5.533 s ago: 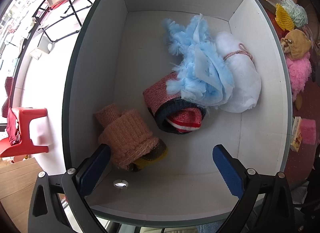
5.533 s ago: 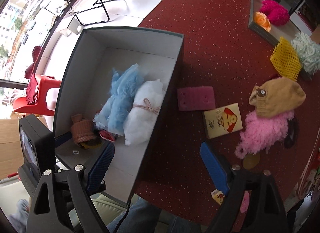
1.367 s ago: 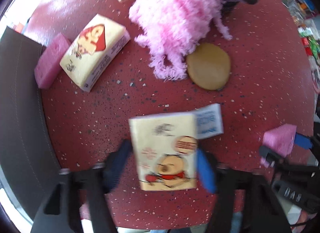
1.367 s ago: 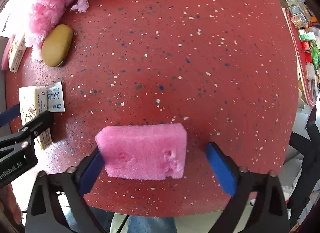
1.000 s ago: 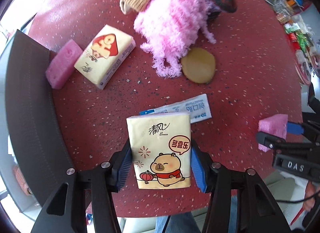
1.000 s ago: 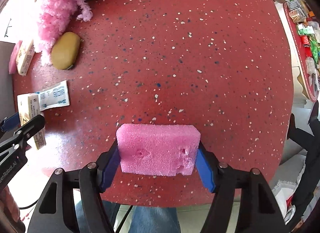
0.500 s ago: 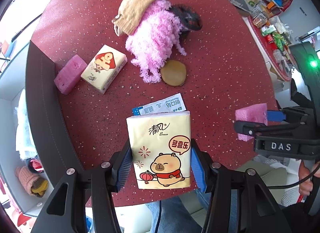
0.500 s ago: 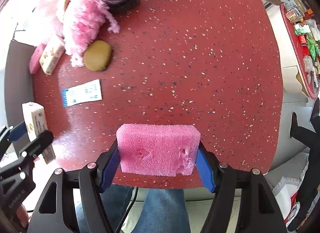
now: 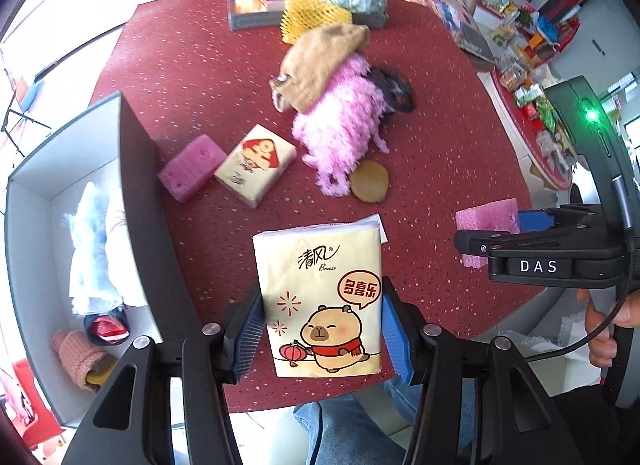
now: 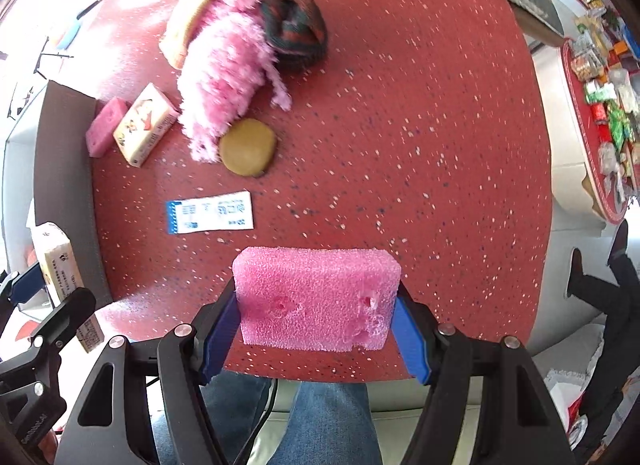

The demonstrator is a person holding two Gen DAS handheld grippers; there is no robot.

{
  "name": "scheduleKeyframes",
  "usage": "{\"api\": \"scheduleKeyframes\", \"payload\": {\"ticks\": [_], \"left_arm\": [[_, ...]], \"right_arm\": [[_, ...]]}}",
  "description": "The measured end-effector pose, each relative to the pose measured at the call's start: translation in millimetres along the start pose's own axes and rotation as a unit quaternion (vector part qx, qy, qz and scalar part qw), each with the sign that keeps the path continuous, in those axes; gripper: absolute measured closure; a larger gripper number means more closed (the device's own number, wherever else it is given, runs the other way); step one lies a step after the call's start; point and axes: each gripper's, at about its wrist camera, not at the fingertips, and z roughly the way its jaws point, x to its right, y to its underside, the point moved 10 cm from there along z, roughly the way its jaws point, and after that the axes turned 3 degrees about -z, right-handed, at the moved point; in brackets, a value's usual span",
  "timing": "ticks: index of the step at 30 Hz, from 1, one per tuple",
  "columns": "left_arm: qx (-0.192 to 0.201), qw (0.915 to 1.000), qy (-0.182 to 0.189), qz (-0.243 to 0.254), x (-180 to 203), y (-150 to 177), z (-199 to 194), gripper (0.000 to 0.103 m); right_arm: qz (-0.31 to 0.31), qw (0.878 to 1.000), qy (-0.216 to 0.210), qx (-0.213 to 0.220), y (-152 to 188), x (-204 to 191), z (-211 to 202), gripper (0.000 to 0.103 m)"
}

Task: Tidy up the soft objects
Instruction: 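Carry the pink sponge with the right gripper while the left gripper carries the tissue pack over the box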

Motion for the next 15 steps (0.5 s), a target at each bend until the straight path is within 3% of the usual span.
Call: {"api": "scheduleKeyframes", "payload": {"ticks": [15], "left_arm": [[0.065,0.9944,0.008,-0.084,-55.1,-11.7,-43.2,0.048]], "right_arm": [[-0.057,0.997,0.017,0.039,-28.9,-53.8,-28.8,0.030]]}}
